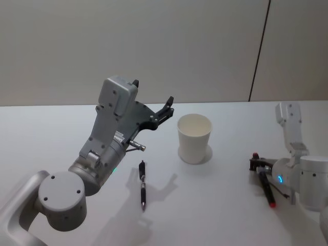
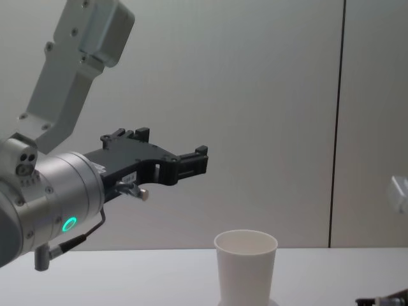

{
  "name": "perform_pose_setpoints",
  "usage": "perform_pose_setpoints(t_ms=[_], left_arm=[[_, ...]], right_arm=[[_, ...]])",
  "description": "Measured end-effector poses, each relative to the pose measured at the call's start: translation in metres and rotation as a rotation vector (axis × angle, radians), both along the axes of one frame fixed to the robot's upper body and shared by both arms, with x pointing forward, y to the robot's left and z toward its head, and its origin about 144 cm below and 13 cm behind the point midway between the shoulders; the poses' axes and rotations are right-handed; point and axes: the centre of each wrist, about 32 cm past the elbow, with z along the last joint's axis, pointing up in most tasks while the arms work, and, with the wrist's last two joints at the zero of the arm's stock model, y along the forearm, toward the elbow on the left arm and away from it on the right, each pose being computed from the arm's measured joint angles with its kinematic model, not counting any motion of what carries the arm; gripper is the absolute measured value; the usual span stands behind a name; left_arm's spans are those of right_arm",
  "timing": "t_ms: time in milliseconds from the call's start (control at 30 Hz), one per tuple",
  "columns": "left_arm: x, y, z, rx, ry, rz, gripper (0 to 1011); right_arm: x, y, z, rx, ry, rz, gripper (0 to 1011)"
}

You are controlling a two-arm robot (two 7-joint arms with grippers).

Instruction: Place the pen into the pen holder.

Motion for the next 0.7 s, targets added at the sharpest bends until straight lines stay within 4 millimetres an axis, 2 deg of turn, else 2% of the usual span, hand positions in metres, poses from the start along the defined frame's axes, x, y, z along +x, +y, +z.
perform_pose_setpoints(t_ms=[700], left_arm=[[0.0, 0.0, 0.0, 0.0, 0.0, 0.0, 1003]], right_arm=[[-0.011, -0.005, 0.02, 0.043, -0.283, 0.038, 173]])
